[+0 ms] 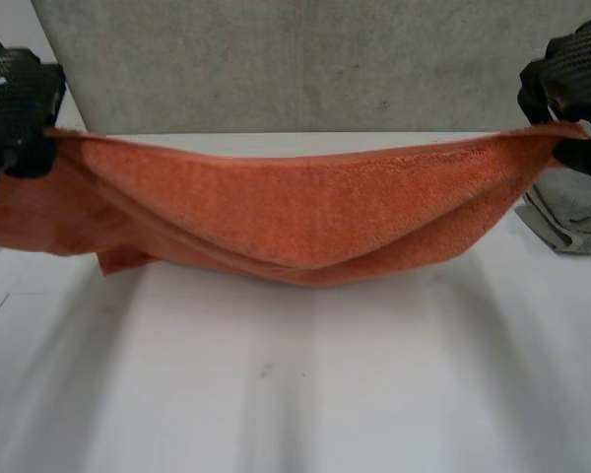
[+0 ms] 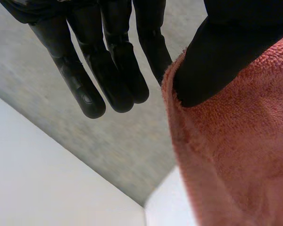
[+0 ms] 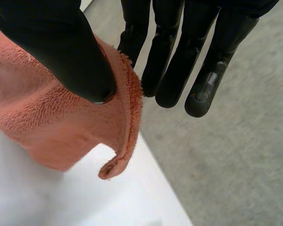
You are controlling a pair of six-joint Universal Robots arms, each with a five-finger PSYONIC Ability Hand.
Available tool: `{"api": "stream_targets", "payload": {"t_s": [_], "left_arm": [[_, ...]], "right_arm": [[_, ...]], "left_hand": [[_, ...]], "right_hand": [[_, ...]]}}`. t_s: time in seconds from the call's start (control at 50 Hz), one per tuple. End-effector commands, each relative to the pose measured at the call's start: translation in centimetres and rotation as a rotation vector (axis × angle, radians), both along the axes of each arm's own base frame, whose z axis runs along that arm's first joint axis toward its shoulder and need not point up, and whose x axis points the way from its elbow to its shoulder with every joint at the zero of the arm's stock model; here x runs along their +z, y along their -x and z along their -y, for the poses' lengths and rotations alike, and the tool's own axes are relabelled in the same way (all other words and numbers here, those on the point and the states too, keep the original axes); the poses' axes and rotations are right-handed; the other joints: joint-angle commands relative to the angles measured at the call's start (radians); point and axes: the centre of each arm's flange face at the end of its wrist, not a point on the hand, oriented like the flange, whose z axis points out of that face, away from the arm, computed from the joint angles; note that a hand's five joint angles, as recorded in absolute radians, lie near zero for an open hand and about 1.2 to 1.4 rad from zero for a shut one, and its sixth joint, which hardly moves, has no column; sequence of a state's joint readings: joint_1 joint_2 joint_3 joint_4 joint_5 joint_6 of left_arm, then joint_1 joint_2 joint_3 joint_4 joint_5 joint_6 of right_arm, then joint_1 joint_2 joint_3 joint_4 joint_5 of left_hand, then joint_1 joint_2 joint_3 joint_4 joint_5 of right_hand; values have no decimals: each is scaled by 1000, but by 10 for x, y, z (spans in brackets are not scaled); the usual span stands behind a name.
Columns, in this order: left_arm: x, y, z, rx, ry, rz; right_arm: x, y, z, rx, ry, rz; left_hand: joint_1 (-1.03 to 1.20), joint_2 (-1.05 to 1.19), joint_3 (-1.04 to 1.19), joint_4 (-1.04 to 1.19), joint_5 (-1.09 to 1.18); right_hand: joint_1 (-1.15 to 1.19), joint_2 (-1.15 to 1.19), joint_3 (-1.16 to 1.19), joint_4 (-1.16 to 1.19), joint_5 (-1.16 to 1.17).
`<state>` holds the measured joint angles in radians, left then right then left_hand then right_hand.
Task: Fold the laundry.
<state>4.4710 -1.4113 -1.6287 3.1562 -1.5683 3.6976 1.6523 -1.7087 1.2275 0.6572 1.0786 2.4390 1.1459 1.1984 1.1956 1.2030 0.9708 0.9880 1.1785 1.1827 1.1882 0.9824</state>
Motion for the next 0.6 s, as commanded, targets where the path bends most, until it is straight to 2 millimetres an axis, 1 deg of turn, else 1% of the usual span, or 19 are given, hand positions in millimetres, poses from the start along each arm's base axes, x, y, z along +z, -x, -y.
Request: {"api": "stream_targets", "payload": {"t_s": [0.02, 0.06, 0.12, 0.14, 0.18, 0.22, 0.26, 0.28, 0.32, 0.36, 0.4, 0.42, 0.44, 0.46, 0.5, 0.52, 0.54, 0.58, 0.6], "left_arm": [[-51, 9, 13, -85, -256, 82], [-69, 12, 23, -94, -309, 127], [-89, 16, 34, -106, -350, 192], [-102, 18, 46, -111, -362, 239], [-109, 21, 57, -113, -358, 269], [-121, 28, 78, -118, -340, 312], [-124, 30, 92, -109, -304, 318], [-123, 32, 101, -101, -276, 317], [-114, 39, 130, -75, -141, 302], [-104, 43, 144, -59, -49, 282], [-76, 47, 167, -22, 144, 238], [-64, 48, 173, -10, 215, 220], [-52, 49, 177, 1, 283, 204], [-26, 50, 183, 17, 419, 165], [-2, 51, 186, 39, 540, 133], [9, 50, 186, 49, 591, 118], [31, 50, 182, 60, 687, 86], [50, 50, 176, 65, 760, 58], [57, 49, 172, 66, 780, 44]], "right_arm": [[-50, -1, 37, -3, -195, -248], [-74, -12, 50, 4, -265, -296], [-93, -24, 58, 15, -306, -332], [-105, -34, 66, 24, -314, -346], [-114, -42, 73, 25, -301, -346], [-123, -52, 94, -2, -248, -307], [-128, -57, 111, -30, -206, -268], [-130, -60, 129, -70, -156, -223], [-128, -63, 147, -107, -90, -174], [-114, -68, 173, -159, 40, -98], [-98, -70, 188, -194, 146, -40], [-87, -71, 195, -209, 207, -9], [-63, -73, 205, -232, 331, 52], [-49, -73, 208, -242, 396, 85], [-23, -73, 211, -250, 515, 146], [0, -73, 211, -260, 615, 201], [9, -74, 210, -258, 658, 227], [26, -77, 204, -247, 722, 269], [41, -79, 196, -238, 770, 298]], "left_hand": [[250, 198, 201, 193, 251], [250, 198, 201, 193, 251], [250, 198, 201, 193, 251], [250, 198, 201, 193, 251], [250, 198, 201, 193, 251], [250, 198, 201, 193, 251], [250, 198, 201, 193, 251], [250, 198, 201, 193, 251], [250, 198, 201, 193, 251], [250, 198, 201, 193, 251], [250, 198, 201, 193, 251], [250, 198, 201, 193, 251], [250, 198, 201, 193, 251], [250, 198, 201, 193, 251], [250, 198, 201, 193, 251], [250, 198, 201, 193, 251], [250, 198, 201, 193, 251], [250, 198, 201, 193, 251], [250, 198, 201, 193, 251]], "right_hand": [[408, 218, 214, 208, 239], [408, 218, 214, 208, 239], [408, 218, 214, 208, 239], [408, 218, 214, 208, 239], [408, 218, 214, 208, 239], [408, 218, 214, 208, 239], [408, 218, 214, 208, 239], [408, 218, 214, 208, 239], [408, 218, 214, 208, 239], [408, 218, 214, 208, 239], [408, 218, 214, 208, 239], [408, 218, 214, 208, 239], [408, 218, 214, 208, 239], [408, 218, 214, 208, 239], [408, 218, 214, 208, 239], [408, 218, 214, 208, 239], [408, 218, 214, 208, 239], [408, 218, 214, 208, 239], [408, 218, 214, 208, 239]]}}
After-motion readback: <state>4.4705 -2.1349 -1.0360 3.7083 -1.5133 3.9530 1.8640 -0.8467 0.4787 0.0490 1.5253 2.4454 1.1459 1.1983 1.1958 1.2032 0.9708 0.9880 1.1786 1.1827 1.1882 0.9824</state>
